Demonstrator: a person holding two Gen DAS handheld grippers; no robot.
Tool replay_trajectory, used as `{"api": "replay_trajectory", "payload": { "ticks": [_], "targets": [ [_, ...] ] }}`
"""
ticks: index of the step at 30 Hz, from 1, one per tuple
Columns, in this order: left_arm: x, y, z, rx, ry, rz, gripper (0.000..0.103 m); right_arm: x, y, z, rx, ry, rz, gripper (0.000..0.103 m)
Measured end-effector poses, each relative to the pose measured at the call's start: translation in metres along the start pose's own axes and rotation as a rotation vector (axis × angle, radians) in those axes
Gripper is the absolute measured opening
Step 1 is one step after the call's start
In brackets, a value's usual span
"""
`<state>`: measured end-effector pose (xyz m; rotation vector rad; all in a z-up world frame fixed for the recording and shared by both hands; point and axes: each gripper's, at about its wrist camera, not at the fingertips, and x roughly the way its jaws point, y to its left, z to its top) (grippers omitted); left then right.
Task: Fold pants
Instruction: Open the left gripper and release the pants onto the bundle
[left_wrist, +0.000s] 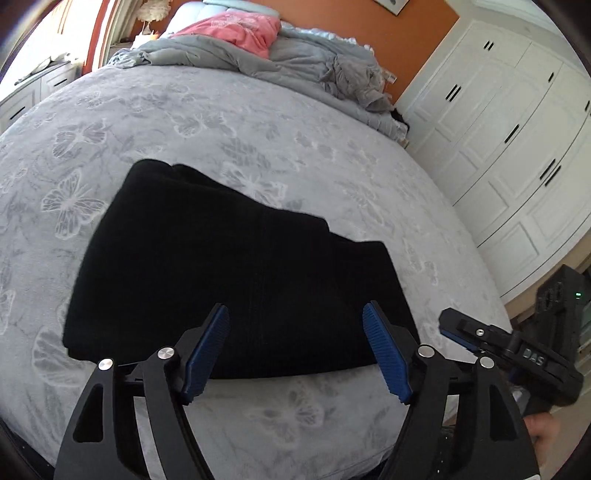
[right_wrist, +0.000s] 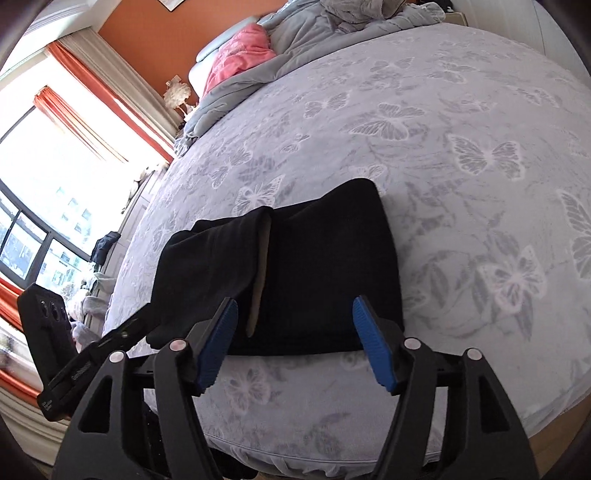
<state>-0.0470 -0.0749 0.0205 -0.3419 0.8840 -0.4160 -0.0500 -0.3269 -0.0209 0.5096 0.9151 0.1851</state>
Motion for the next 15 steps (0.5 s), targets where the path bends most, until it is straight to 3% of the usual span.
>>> {"api": "replay_trajectory", "payload": {
  "ticks": [2, 5, 7, 10, 12, 14, 15],
  "targets": [
    [-0.029, 0.007, 0.01, 0.02, -0.092, 0.018, 0.081, 0.015, 0.013, 0.004, -0.024, 0.022, -0.001, 0.064],
    [-0.056, 0.02, 0.03, 0.084, -0.222, 0.156, 0.087, 0.049, 0.033, 0.007, -0.046, 0.055, 0.002, 0.069],
    [-0.057, 0.038, 0.037, 0.099, -0.232, 0.207, 0.087, 0.076, 0.039, 0.005, -0.035, 0.07, -0.011, 0.069],
    [-0.055, 0.072, 0.032, 0.04, -0.23, 0.22, 0.087, 0.111, 0.047, -0.006, -0.035, 0.082, -0.038, 0.071],
    [-0.055, 0.09, 0.027, 0.005, -0.209, 0.21, 0.087, 0.119, 0.06, -0.016, -0.086, 0.032, -0.09, 0.071],
    [-0.053, 0.1, 0.029, -0.021, -0.178, 0.205, 0.087, 0.124, 0.073, -0.022, -0.143, 0.01, -0.098, 0.058],
    [-0.056, 0.102, 0.027, -0.014, -0.181, 0.2, 0.087, 0.126, 0.078, -0.024, -0.142, 0.001, -0.112, 0.039]
  ]
}}
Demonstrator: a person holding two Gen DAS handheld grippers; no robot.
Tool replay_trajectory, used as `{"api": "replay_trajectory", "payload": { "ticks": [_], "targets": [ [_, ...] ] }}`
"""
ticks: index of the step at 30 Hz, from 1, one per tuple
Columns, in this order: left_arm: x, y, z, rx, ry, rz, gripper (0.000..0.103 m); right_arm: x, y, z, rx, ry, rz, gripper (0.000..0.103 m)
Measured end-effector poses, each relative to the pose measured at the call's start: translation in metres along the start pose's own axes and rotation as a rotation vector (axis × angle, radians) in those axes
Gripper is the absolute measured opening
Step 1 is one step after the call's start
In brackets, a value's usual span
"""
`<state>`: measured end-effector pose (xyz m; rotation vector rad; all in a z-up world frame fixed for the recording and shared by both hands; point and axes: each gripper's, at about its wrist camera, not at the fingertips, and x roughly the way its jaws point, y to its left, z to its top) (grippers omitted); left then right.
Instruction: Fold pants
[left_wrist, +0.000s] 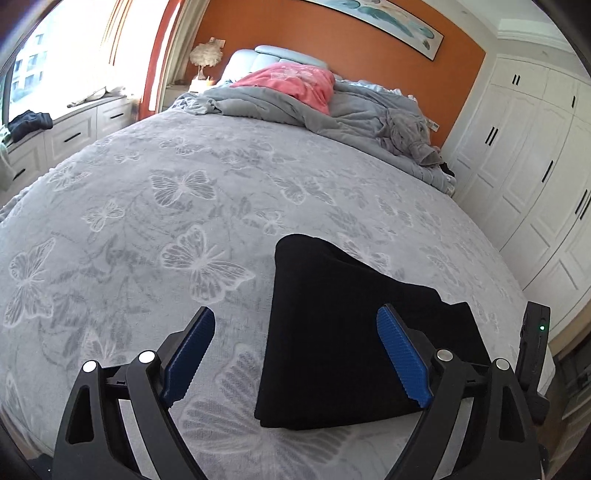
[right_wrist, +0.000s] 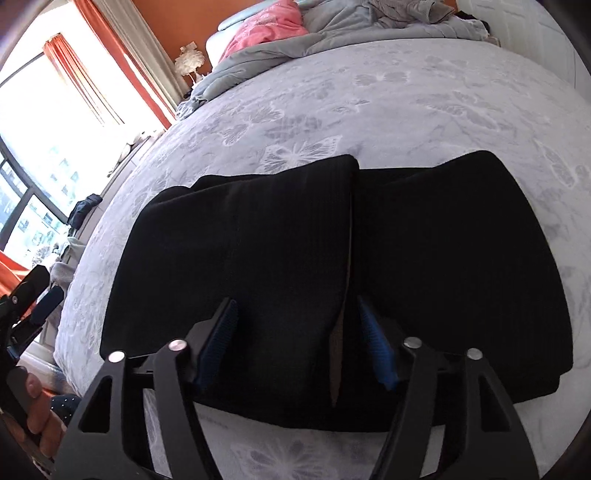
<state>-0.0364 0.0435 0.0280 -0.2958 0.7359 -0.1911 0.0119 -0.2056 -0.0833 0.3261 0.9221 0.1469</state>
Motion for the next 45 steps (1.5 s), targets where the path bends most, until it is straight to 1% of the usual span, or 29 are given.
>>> {"api": "replay_trajectory", "payload": {
  "ticks": [1, 4, 6, 8, 11, 12, 13, 14, 15, 17, 18, 19, 20, 21, 23, 25, 27, 29, 30, 31, 32, 35, 36, 37, 39, 40, 42, 43, 45],
  "targets": [
    [-0.004, 0.0, -0.001, 0.009, -0.016, 0.01, 0.087, 0.0, 0.003, 0.001, 0.01, 0.002, 0.012, 0.019],
    [-0.017, -0.006, -0.004, 0.059, -0.064, 0.041, 0.087, -0.018, 0.014, 0.02, 0.05, -0.027, 0.078, 0.016],
    [-0.022, -0.006, -0.004, 0.062, -0.063, 0.022, 0.087, -0.046, 0.035, 0.041, 0.007, -0.079, 0.127, 0.016],
    [-0.027, -0.004, -0.004, 0.052, -0.057, 0.001, 0.087, -0.09, 0.06, 0.064, -0.065, -0.17, 0.147, 0.016],
    [-0.031, 0.001, -0.002, 0.029, -0.067, 0.003, 0.087, -0.151, 0.081, 0.079, -0.17, -0.303, 0.117, 0.016],
    [-0.031, 0.003, -0.002, 0.023, -0.063, 0.004, 0.087, -0.162, 0.079, 0.079, -0.194, -0.329, 0.085, 0.016],
    [-0.029, 0.004, -0.001, 0.018, -0.057, 0.01, 0.087, -0.167, 0.07, 0.076, -0.199, -0.338, 0.032, 0.016],
    [-0.026, 0.003, -0.001, 0.017, -0.05, 0.02, 0.087, -0.162, 0.054, 0.072, -0.181, -0.32, -0.02, 0.016],
    [-0.023, 0.002, -0.002, 0.021, -0.038, 0.033, 0.087, -0.147, 0.032, 0.065, -0.148, -0.271, -0.067, 0.016],
    [-0.014, -0.002, -0.004, 0.038, -0.002, 0.051, 0.087, -0.104, -0.018, 0.049, -0.044, -0.14, -0.126, 0.016],
    [-0.01, -0.005, -0.007, 0.043, 0.013, 0.046, 0.087, -0.078, -0.042, 0.039, 0.011, -0.058, -0.16, 0.016],
    [-0.007, -0.008, -0.008, 0.047, 0.027, 0.037, 0.087, -0.061, -0.059, 0.03, 0.06, -0.004, -0.182, 0.016],
    [-0.005, -0.011, -0.011, 0.054, 0.04, 0.025, 0.087, -0.06, -0.064, 0.023, 0.08, -0.006, -0.169, 0.016],
    [-0.003, -0.015, -0.013, 0.063, 0.054, 0.012, 0.087, -0.069, -0.061, 0.021, 0.074, -0.041, -0.142, 0.016],
    [0.003, -0.021, -0.018, 0.078, 0.074, 0.002, 0.087, -0.094, -0.042, 0.028, 0.022, -0.115, -0.126, 0.016],
    [0.009, -0.027, -0.022, 0.087, 0.099, -0.005, 0.087, -0.112, -0.027, 0.038, -0.033, -0.161, -0.133, 0.016],
    [0.018, -0.031, -0.024, 0.078, 0.131, -0.039, 0.087, -0.105, -0.029, 0.037, -0.064, -0.144, -0.179, 0.018],
    [0.027, -0.034, -0.027, 0.064, 0.166, -0.056, 0.087, -0.075, -0.05, 0.025, -0.059, -0.069, -0.263, 0.019],
    [0.032, -0.035, -0.029, 0.058, 0.183, -0.057, 0.087, -0.055, -0.063, 0.017, -0.039, -0.011, -0.31, 0.023],
    [0.037, -0.036, -0.03, 0.058, 0.198, -0.057, 0.087, -0.047, -0.076, 0.007, -0.016, -0.002, -0.31, 0.027],
    [0.04, -0.037, -0.032, 0.062, 0.211, -0.051, 0.087, -0.048, -0.08, 0.002, 0.004, -0.033, -0.286, 0.028],
    [0.044, -0.039, -0.036, 0.079, 0.216, -0.025, 0.087, -0.063, -0.079, 0.009, 0.047, -0.053, -0.242, 0.031],
    [0.045, -0.04, -0.037, 0.083, 0.217, -0.018, 0.087, -0.07, -0.078, 0.014, 0.047, -0.07, -0.242, 0.046],
    [0.045, -0.042, -0.038, 0.086, 0.217, -0.017, 0.087, -0.077, -0.075, 0.018, 0.04, -0.088, -0.245, 0.07],
    [0.047, -0.044, -0.037, 0.082, 0.22, -0.025, 0.087, -0.084, -0.074, 0.026, 0.035, -0.12, -0.253, 0.093],
    [0.048, -0.045, -0.037, 0.078, 0.221, -0.036, 0.087, -0.082, -0.075, 0.028, 0.032, -0.118, -0.261, 0.093],
    [0.054, -0.045, -0.036, 0.052, 0.238, -0.075, 0.087, -0.068, -0.08, 0.03, 0.033, -0.061, -0.291, 0.093],
    [0.061, -0.045, -0.035, 0.028, 0.264, -0.113, 0.087, -0.06, -0.084, 0.028, 0.04, -0.031, -0.292, 0.093],
    [0.083, -0.043, -0.037, -0.042, 0.354, -0.204, 0.087, -0.041, -0.095, 0.019, 0.081, 0.036, -0.241, 0.093]
  ]
}}
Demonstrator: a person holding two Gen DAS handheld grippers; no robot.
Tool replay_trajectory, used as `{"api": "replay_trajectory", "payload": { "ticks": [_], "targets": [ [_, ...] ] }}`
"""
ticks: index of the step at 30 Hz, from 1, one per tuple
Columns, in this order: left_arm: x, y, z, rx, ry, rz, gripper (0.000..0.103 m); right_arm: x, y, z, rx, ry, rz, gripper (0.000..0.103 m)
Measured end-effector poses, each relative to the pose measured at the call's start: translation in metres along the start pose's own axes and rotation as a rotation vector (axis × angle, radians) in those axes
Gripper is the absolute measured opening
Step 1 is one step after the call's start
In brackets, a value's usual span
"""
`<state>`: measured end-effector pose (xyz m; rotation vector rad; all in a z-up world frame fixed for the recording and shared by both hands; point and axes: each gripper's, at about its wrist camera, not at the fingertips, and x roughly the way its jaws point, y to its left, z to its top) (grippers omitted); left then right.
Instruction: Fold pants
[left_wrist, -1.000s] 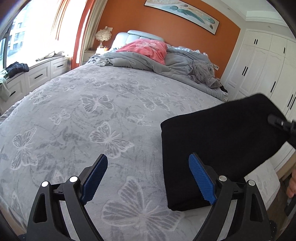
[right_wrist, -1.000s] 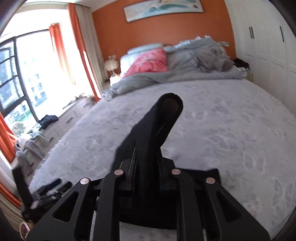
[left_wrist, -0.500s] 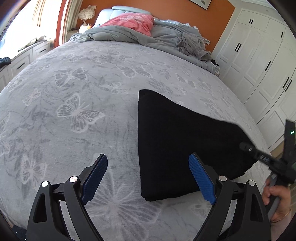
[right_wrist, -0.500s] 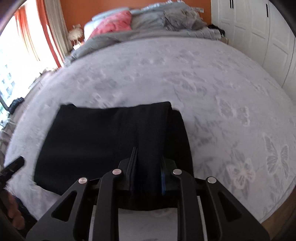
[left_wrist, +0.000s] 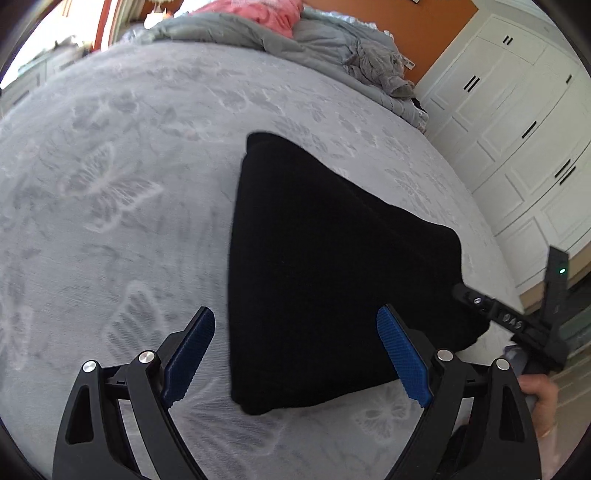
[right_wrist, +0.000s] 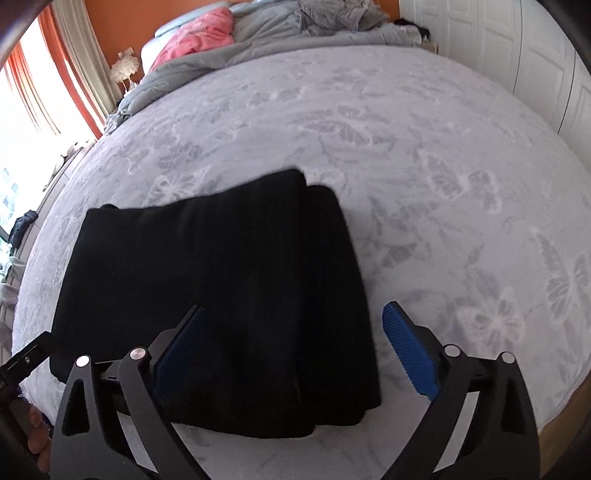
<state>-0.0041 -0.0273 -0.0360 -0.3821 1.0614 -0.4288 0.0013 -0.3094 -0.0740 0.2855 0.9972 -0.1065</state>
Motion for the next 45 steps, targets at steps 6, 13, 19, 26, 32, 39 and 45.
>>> {"api": "replay_trajectory", "payload": {
  "ticks": [6, 13, 19, 26, 32, 39, 45],
  "targets": [
    [0.032, 0.033, 0.01, -0.188, 0.089, -0.194, 0.037, -0.006, -0.011, 0.0, 0.17, 0.0, 0.196, 0.033],
    [-0.095, 0.022, 0.014, -0.075, -0.117, -0.114, 0.034, -0.103, 0.074, 0.006, -0.072, -0.153, 0.409, 0.039],
    [-0.1, 0.055, -0.034, -0.04, -0.077, 0.289, 0.066, -0.027, 0.072, -0.058, -0.145, -0.032, 0.086, 0.059],
    [-0.126, 0.06, -0.033, -0.087, -0.221, 0.258, 0.074, -0.052, 0.094, -0.036, -0.131, -0.084, 0.265, 0.065],
    [-0.095, 0.05, -0.022, -0.032, -0.191, 0.354, 0.076, 0.014, 0.118, -0.015, -0.132, 0.028, 0.253, 0.066],
    [-0.072, 0.067, -0.03, -0.045, -0.111, 0.391, 0.076, -0.048, 0.128, -0.003, -0.16, -0.131, 0.324, 0.007],
    [-0.064, 0.067, -0.029, -0.044, -0.097, 0.391, 0.081, 0.004, 0.108, -0.016, -0.166, -0.016, 0.105, 0.023]
  ]
}}
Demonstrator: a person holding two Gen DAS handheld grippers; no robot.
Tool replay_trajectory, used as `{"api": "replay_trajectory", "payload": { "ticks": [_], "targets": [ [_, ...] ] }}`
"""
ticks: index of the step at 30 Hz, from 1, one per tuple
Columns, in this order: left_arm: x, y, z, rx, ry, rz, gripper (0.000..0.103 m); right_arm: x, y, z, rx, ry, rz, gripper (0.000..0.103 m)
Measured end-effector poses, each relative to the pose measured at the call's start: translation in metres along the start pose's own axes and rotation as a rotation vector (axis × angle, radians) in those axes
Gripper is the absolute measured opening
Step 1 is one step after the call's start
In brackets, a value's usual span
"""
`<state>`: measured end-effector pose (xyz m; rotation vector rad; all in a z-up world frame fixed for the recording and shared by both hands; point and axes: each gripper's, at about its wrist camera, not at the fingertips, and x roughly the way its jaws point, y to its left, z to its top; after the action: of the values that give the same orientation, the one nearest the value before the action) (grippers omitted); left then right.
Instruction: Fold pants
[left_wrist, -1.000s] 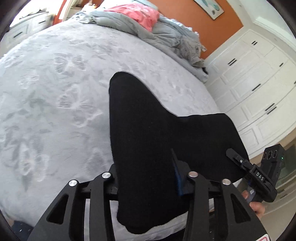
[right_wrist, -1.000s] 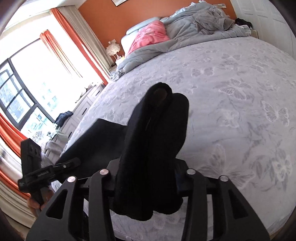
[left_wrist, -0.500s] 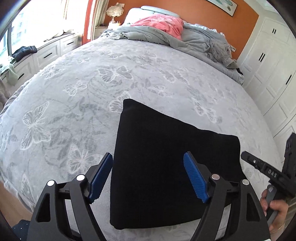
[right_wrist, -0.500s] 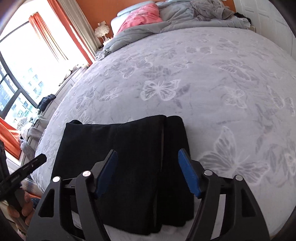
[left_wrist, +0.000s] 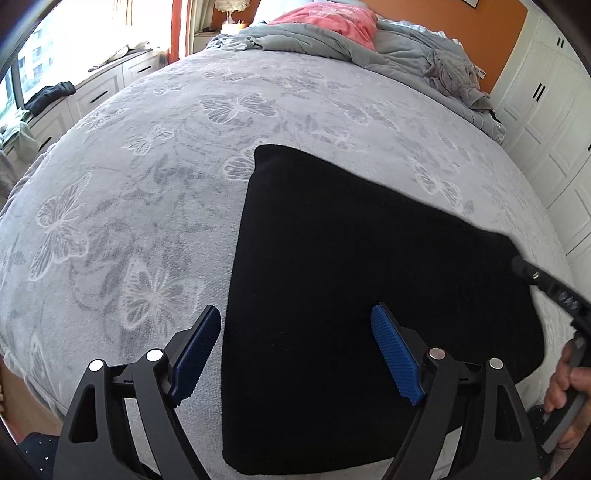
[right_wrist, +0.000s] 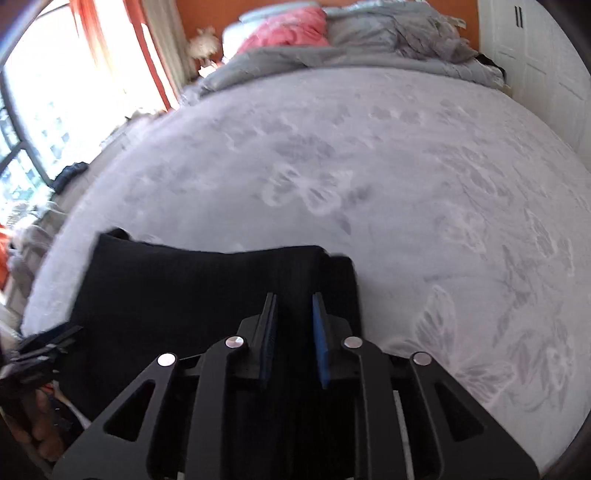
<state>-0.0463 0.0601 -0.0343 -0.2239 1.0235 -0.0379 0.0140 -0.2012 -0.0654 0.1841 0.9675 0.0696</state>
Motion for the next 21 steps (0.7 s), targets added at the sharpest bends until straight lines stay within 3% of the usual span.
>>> {"api": "replay_trajectory", "payload": {
  "ticks": [2, 3, 4, 6, 9, 12, 14, 15, 16, 19, 20, 21],
  "targets": [
    [0.002, -0.002, 0.0, 0.0, 0.006, -0.001, 0.081, -0.009, -0.016, -0.013, 0.092, -0.034, 0.079, 0.047],
    [0.004, -0.002, 0.0, 0.0, 0.01, 0.002, 0.082, -0.014, -0.02, -0.018, 0.117, -0.047, 0.089, 0.072],
    [0.005, -0.002, 0.0, -0.002, 0.015, 0.005, 0.083, -0.018, -0.021, -0.022, 0.115, -0.049, 0.097, 0.078],
    [0.01, -0.002, 0.001, -0.018, 0.034, 0.0, 0.085, -0.019, -0.02, -0.028, 0.081, -0.018, 0.122, 0.079],
    [0.017, 0.004, -0.001, -0.068, 0.07, -0.044, 0.087, -0.01, -0.021, -0.037, 0.073, 0.028, 0.114, 0.089],
    [0.027, 0.018, -0.007, -0.156, 0.142, -0.155, 0.09, 0.002, -0.031, -0.052, 0.167, 0.059, 0.211, 0.09],
    [0.031, 0.028, -0.012, -0.213, 0.156, -0.229, 0.09, 0.002, -0.03, -0.056, 0.171, 0.033, 0.25, 0.084],
    [0.031, 0.029, -0.012, -0.205, 0.151, -0.244, 0.09, 0.002, -0.029, -0.056, 0.183, 0.035, 0.31, 0.056],
    [0.033, 0.027, -0.011, -0.181, 0.149, -0.253, 0.088, -0.002, -0.03, -0.054, 0.217, 0.027, 0.321, 0.041],
    [0.025, 0.025, -0.004, -0.159, 0.115, -0.265, 0.045, -0.033, -0.019, -0.041, 0.216, -0.031, 0.368, 0.031],
    [0.013, 0.028, 0.0, -0.172, 0.117, -0.293, 0.035, -0.045, -0.014, -0.039, 0.201, -0.045, 0.392, 0.031],
    [0.0, 0.029, 0.003, -0.174, 0.107, -0.329, 0.034, -0.057, -0.01, -0.04, 0.186, -0.054, 0.408, 0.031]
  ]
}}
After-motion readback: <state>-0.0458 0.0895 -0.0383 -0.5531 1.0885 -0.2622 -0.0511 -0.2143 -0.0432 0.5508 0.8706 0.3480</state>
